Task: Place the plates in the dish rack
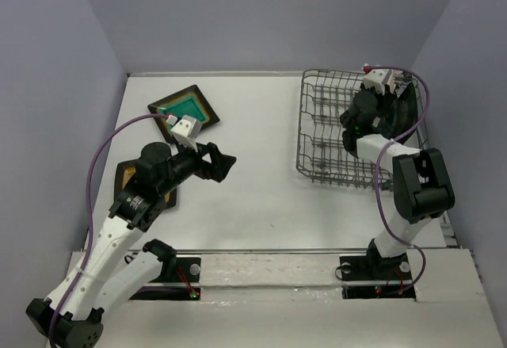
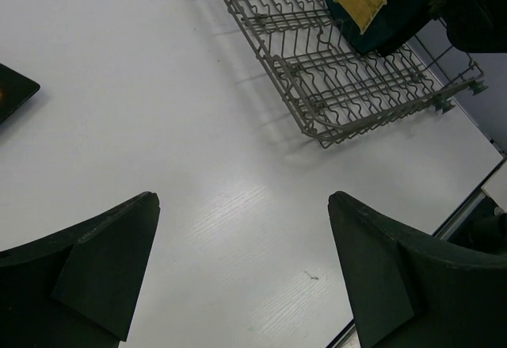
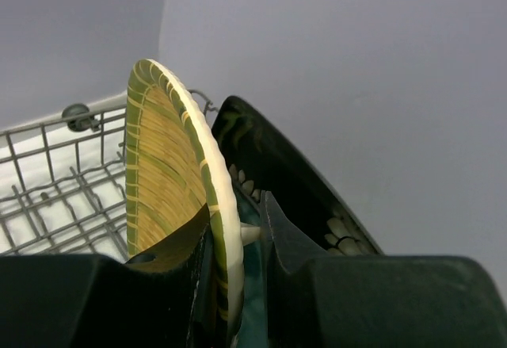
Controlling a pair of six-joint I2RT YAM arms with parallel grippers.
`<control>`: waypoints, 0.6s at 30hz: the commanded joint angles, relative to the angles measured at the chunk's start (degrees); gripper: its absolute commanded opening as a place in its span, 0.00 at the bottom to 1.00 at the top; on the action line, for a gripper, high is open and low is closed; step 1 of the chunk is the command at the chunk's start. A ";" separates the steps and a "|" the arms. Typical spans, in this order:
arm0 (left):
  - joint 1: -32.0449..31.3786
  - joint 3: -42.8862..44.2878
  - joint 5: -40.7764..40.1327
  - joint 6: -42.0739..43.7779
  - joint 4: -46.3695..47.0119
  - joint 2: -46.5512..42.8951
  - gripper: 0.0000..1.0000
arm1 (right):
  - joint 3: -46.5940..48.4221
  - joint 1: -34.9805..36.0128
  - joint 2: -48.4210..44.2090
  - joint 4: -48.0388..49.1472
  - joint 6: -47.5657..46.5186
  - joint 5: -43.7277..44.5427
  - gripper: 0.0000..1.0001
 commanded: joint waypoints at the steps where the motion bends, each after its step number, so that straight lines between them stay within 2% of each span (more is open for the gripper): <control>1: -0.27 -0.08 -0.73 0.67 1.42 -0.08 0.99 | -1.57 -0.67 -1.86 1.50 9.77 -2.40 0.07; 4: -0.27 -0.17 -0.81 0.58 1.42 0.18 0.99 | -2.54 -0.67 -2.57 -2.57 14.63 -5.13 0.07; 10: -0.10 -0.08 -0.99 0.58 1.42 0.53 0.99 | -5.17 -0.67 -3.27 -3.63 16.74 -8.82 0.07; 18: -0.01 -0.17 -0.82 0.58 1.33 1.32 0.99 | -11.41 -3.74 -3.45 2.68 19.73 -13.65 0.07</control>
